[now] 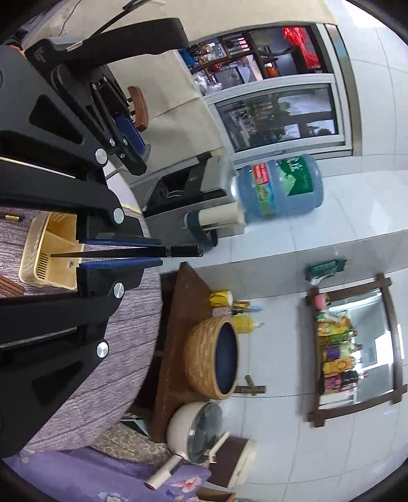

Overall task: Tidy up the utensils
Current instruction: 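Carry spoon and chopstick into the cream holder and open both tools, then grasp the wooden-handled ladle with the right tool while the left tool approaches a brown chopstick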

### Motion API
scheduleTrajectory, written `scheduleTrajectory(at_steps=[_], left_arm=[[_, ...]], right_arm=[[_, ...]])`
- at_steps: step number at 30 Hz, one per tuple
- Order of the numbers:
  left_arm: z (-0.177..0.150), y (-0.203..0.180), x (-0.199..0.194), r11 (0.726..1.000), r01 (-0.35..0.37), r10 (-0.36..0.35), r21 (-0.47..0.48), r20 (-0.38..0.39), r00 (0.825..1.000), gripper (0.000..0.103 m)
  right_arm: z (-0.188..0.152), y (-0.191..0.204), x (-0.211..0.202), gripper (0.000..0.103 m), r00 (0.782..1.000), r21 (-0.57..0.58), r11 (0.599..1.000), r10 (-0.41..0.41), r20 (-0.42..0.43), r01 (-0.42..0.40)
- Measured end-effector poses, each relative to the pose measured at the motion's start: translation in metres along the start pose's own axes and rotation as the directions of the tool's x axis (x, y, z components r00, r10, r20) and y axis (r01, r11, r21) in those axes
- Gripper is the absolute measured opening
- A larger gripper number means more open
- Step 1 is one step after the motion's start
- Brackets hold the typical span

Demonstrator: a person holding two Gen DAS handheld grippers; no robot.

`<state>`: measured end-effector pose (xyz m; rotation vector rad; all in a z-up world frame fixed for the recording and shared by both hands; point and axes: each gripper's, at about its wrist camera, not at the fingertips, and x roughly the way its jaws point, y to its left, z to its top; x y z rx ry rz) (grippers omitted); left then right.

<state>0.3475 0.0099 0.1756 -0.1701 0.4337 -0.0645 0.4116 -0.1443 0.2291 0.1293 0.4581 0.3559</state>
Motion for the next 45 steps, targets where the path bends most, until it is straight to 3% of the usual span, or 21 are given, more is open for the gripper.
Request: scheduleTrajectory(at_steps=[13,22,26,27,29,30,31,33,39,45], left_arm=[[-0.057,0.004,0.03,0.999,-0.008,0.012,0.038,-0.099,0.995,0.036],[-0.074,0.002,0.04,0.998,-0.018,0.028,0.062,-0.15,0.988,0.037],[-0.076,0.0,0.034,0.998,0.02,-0.012,0.051,-0.145,0.989,0.054],[-0.076,0.0,0.031,0.998,0.029,-0.021,0.051,-0.137,0.99,0.056],[-0.077,-0.002,0.021,0.998,0.007,-0.001,0.063,-0.103,0.995,0.073],[-0.077,-0.003,0.016,0.998,-0.002,0.008,0.068,-0.083,0.996,0.075],[-0.078,-0.004,0.009,0.997,-0.003,0.007,0.072,-0.064,0.998,0.078],[-0.081,-0.004,-0.002,0.997,0.012,-0.008,0.075,-0.046,0.999,0.08],[-0.093,-0.002,-0.037,0.995,-0.007,0.006,0.097,0.008,1.0,0.092],[-0.121,0.015,-0.05,0.998,-0.028,0.031,0.055,-0.059,0.998,0.096]], right_arm=[[-0.051,-0.017,0.038,0.008,0.993,0.038,0.999,0.015,-0.114,-0.01],[-0.054,-0.024,0.038,0.008,0.995,0.058,0.998,-0.012,-0.097,0.017],[-0.06,-0.026,0.037,0.008,0.995,0.045,0.998,-0.031,-0.096,0.035],[-0.06,-0.026,0.036,0.011,0.995,0.039,0.999,-0.032,-0.094,0.036],[-0.063,-0.027,0.031,0.028,0.996,0.034,0.998,-0.044,-0.075,0.046],[-0.063,-0.027,0.028,0.047,0.997,0.036,0.998,-0.053,-0.062,0.055],[-0.065,-0.028,0.022,0.058,0.997,0.037,0.997,-0.065,-0.039,0.067],[-0.068,-0.028,0.015,0.059,0.997,0.027,0.997,-0.072,-0.023,0.073],[-0.088,-0.028,-0.015,0.079,0.996,-0.007,0.996,-0.086,0.006,0.086],[-0.134,-0.028,-0.04,0.089,0.994,-0.041,0.994,-0.107,-0.024,0.106]])
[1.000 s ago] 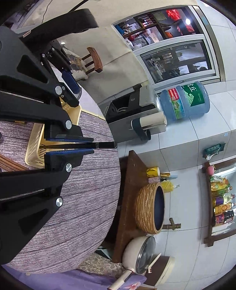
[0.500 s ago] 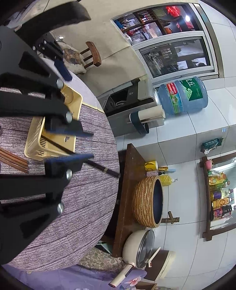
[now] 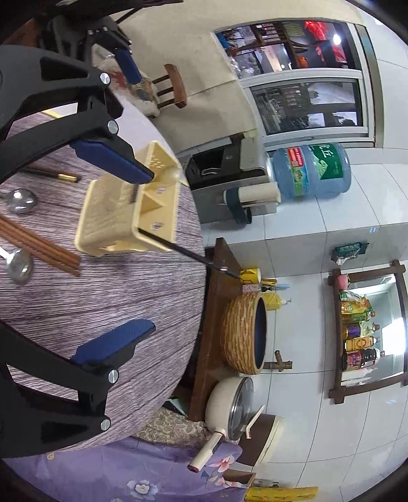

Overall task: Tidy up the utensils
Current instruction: 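Grasp the wooden-handled ladle with the right tool while the left tool approaches a brown chopstick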

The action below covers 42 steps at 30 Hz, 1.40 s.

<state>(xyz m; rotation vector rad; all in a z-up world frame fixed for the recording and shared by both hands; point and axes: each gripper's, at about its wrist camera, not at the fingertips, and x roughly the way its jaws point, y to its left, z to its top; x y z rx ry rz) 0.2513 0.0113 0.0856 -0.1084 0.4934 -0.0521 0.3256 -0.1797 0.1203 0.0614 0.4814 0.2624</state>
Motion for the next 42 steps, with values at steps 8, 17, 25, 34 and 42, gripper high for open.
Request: scheduleTrajectory(at_steps=[8,17,25,34,42], left_arm=[[-0.059,0.022,-0.006,0.997,-0.058,0.052,-0.048,-0.119,0.992,0.095],[-0.109,0.04,-0.015,0.99,-0.075,0.047,-0.121,-0.215,0.975,0.087],[-0.121,0.033,-0.017,0.993,-0.056,0.031,-0.102,-0.235,0.971,0.085],[-0.125,0.033,-0.017,0.993,-0.052,0.025,-0.102,-0.251,0.968,0.085],[-0.128,0.029,-0.014,0.994,-0.043,0.016,-0.097,-0.262,0.965,0.085]], right_arm=[[-0.076,-0.001,-0.009,0.089,0.99,-0.032,0.997,-0.07,-0.119,0.067],[-0.141,-0.019,-0.01,0.083,0.969,0.105,0.993,-0.027,-0.247,0.055],[-0.169,-0.024,0.016,0.052,0.938,0.269,0.962,0.13,-0.321,-0.042],[-0.173,-0.028,0.044,0.026,0.921,0.378,0.923,0.206,-0.33,-0.071],[-0.158,-0.024,0.038,0.01,0.922,0.283,0.957,0.164,-0.351,-0.063]])
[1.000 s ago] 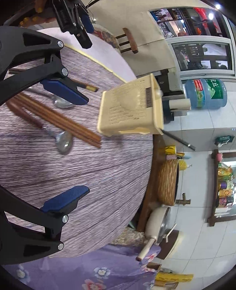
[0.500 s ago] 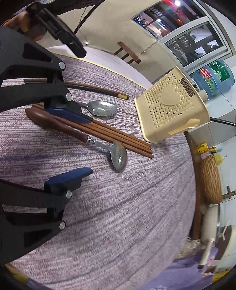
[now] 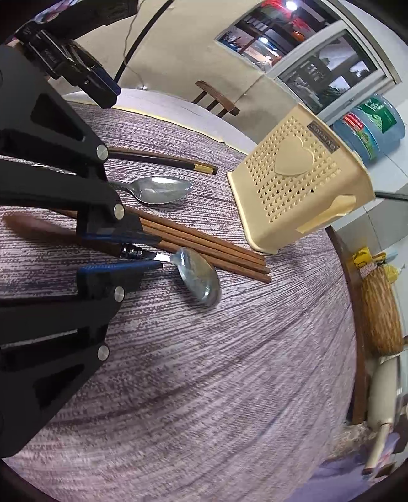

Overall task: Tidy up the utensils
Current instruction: 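Grasp the wooden-handled ladle with the right tool while the left tool approaches a brown chopstick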

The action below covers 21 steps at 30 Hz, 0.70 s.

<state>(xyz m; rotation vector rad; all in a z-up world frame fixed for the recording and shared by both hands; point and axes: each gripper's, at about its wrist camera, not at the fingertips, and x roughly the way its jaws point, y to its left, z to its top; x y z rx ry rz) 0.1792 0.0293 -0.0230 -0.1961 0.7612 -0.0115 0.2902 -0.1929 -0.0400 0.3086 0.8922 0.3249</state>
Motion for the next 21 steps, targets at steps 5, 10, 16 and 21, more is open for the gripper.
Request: scheduleTrajectory(at_steps=[5,10,16,21], left_arm=[[-0.001,-0.001,0.001,1.0,0.011,-0.011,-0.005,-0.004,1.0,0.085],[0.0,-0.002,0.001,1.0,0.014,-0.014,-0.006,-0.004,1.0,0.085],[0.0,-0.003,0.0,1.0,0.012,-0.012,-0.007,-0.005,1.0,0.085],[0.0,0.0,-0.002,1.0,0.001,-0.001,-0.007,-0.001,1.0,0.085]], right_arm=[[0.005,0.014,-0.025,0.01,0.981,-0.18,0.965,-0.183,0.06,0.191],[-0.01,0.027,-0.029,0.009,0.938,-0.316,0.883,-0.326,0.116,0.346],[-0.026,0.039,-0.012,0.008,0.954,-0.393,0.871,-0.295,0.059,0.294],[-0.026,0.036,-0.018,0.029,0.982,-0.342,0.921,-0.187,0.037,0.188]])
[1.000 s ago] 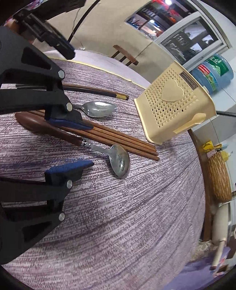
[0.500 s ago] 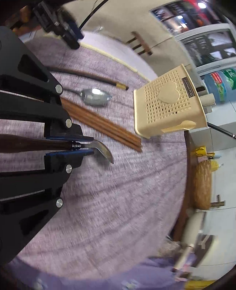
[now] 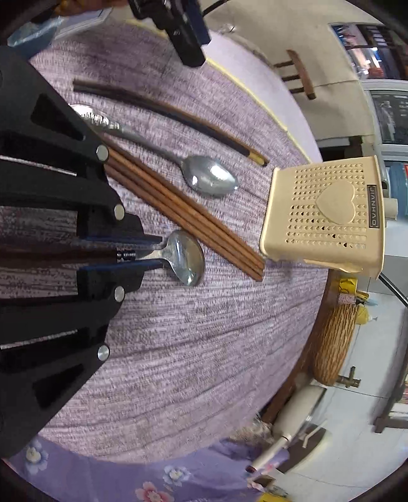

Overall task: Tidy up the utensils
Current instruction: 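Grasp the wooden-handled ladle with the right tool while the left tool approaches a brown chopstick, then close the left tool on a brown wooden chopstick while the right tool holds the ladle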

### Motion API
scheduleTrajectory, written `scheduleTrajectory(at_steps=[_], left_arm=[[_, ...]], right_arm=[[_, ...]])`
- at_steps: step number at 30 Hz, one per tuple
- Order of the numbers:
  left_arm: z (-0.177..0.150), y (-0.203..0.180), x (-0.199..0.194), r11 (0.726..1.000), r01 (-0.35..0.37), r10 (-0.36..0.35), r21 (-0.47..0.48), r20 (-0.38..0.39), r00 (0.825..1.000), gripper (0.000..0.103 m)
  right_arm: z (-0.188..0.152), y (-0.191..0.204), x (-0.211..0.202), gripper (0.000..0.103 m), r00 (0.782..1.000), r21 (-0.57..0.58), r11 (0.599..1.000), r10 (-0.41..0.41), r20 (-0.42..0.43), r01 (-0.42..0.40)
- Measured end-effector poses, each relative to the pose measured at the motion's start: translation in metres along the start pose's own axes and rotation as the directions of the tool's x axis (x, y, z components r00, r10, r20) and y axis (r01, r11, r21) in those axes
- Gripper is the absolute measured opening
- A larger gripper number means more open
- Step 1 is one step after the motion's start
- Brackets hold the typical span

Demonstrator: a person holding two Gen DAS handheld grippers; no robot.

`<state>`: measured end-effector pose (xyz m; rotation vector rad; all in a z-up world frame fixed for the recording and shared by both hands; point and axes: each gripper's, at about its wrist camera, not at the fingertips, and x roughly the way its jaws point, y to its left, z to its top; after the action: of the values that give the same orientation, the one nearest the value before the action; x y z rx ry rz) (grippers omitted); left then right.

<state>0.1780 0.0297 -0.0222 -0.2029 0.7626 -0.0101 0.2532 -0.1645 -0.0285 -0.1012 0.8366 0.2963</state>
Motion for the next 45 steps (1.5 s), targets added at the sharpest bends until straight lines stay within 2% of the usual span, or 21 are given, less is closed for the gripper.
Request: scheduleTrajectory(at_steps=[1,2,3,8,14,17,25,31,40,43,45], left_arm=[[0.0,0.001,0.001,1.0,0.0,0.0,-0.003,-0.002,1.0,0.085],[0.0,0.001,0.001,1.0,0.0,0.0,-0.006,-0.004,1.0,0.085],[0.0,0.002,0.002,1.0,0.002,-0.002,-0.007,-0.004,1.0,0.085],[0.0,-0.002,0.004,1.0,0.01,-0.01,-0.005,-0.01,1.0,0.085],[-0.002,-0.003,0.004,1.0,0.01,-0.01,0.005,-0.013,1.0,0.085],[-0.002,-0.001,0.005,1.0,0.01,-0.01,-0.003,-0.016,1.0,0.085],[-0.003,0.001,0.006,1.0,0.009,-0.009,-0.008,-0.028,1.0,0.085],[-0.003,0.002,0.008,1.0,0.009,-0.01,-0.009,-0.033,0.999,0.085],[-0.001,0.003,0.011,1.0,0.006,-0.006,0.003,-0.041,0.999,0.085],[0.003,0.001,0.014,1.0,0.017,-0.017,0.01,-0.054,0.998,0.085],[0.008,-0.002,0.016,0.999,0.028,-0.027,0.015,-0.061,0.998,0.081]], right_arm=[[-0.001,-0.004,-0.004,0.048,1.0,0.026,1.0,0.014,0.011,-0.014],[0.0,-0.007,-0.009,0.053,1.0,0.043,0.999,0.008,0.025,-0.009],[-0.001,-0.007,-0.014,0.053,0.999,0.051,0.999,-0.002,0.037,0.0],[0.002,-0.021,-0.015,0.053,0.999,0.08,0.996,-0.037,0.026,0.035],[0.005,-0.031,0.002,0.053,0.999,0.133,0.99,0.039,-0.014,-0.037],[0.008,-0.026,0.01,0.054,0.997,0.104,0.993,0.069,-0.045,-0.064],[0.023,-0.015,0.034,0.054,0.99,0.003,1.0,0.017,-0.141,-0.017],[0.036,-0.01,0.045,0.052,0.984,-0.008,1.0,0.013,-0.18,-0.014],[0.051,-0.008,0.056,0.048,0.977,-0.008,1.0,0.018,-0.215,-0.02],[0.05,-0.014,0.055,0.048,0.978,0.024,0.999,0.045,-0.206,-0.041],[0.049,-0.019,0.053,0.047,0.978,0.062,0.996,0.072,-0.196,-0.061]])
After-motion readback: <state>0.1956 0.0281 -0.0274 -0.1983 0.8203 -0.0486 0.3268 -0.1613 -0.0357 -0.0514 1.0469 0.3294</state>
